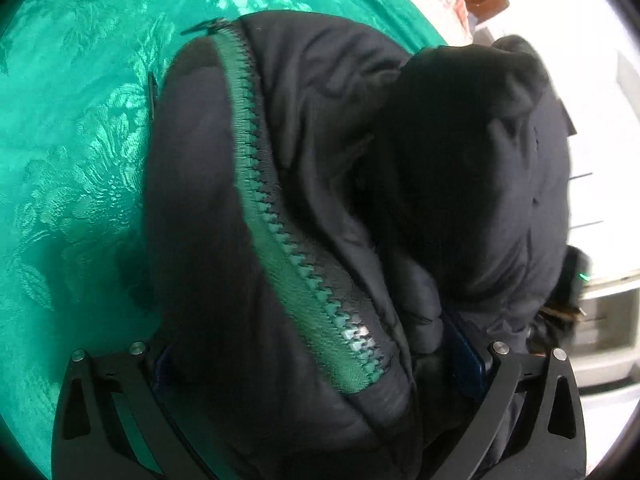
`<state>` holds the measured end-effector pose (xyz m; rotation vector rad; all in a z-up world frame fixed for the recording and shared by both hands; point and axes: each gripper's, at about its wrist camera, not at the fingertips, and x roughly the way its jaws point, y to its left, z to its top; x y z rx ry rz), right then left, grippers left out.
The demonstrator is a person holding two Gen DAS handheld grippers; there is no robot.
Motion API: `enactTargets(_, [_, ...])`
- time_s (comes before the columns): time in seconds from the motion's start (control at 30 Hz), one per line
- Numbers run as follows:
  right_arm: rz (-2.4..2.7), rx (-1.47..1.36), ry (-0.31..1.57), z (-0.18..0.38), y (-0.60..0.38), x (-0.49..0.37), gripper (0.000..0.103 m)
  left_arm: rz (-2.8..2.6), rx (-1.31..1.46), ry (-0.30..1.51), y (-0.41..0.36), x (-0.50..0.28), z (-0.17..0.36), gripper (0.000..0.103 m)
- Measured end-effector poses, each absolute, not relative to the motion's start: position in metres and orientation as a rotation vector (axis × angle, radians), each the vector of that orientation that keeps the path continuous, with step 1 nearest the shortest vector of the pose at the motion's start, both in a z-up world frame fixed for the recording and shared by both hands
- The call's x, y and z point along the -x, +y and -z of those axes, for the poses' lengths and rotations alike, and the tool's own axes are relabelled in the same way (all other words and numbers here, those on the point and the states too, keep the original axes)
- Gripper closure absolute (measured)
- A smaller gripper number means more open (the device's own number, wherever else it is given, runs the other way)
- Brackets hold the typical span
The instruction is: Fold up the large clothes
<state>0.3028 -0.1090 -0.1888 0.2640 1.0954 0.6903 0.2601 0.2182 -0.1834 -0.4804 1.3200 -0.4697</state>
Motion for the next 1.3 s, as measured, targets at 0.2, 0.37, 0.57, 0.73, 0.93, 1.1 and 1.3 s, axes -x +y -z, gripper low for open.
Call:
enactTargets(0.2, [-0.679,0.042,0.795,0.144,-0.083,-0.245,0.027,0.475,0.459,1.134,0.204,-0.222,0.144,0.046])
enactTargets(0.37, [-0.723,0.046,0.610,0.097,-0.090,-0.226,0.031,0.520,0.391,0.974,0.179,-0.213,0.075,0.052])
enactTargets(0.57, [-0.718,-0.125,0.608,0.058,-0.146,-0.301,0.026,0.495,0.346,0.844,0.138,-0.256,0.021,0.040])
enactTargets(0.73, [-0.333,-0.118,0.817,0.099,-0.188,-0.354,0.000,0.273,0.289,0.915,0.124,-0.294,0.068,0.018])
enactTargets(0.93, [-0.312,0.001,0.710,0.101,-0.195,-0.280,0.000,0.112,0.113,0.725,0.120,-0.234,0.053,0.005])
enactTargets(1.1, [-0.311,0.027,0.615,0.082,-0.202,-0.221,0.000,0.034,-0.005,0.639,0.099,-0.210,0.019,0.003])
enactTargets(1.3, [-0.215,0.085,0.429,0.046,-0.200,-0.149,0.000,-0.017,-0.075,0.533,0.097,-0.165,-0.019,0.001])
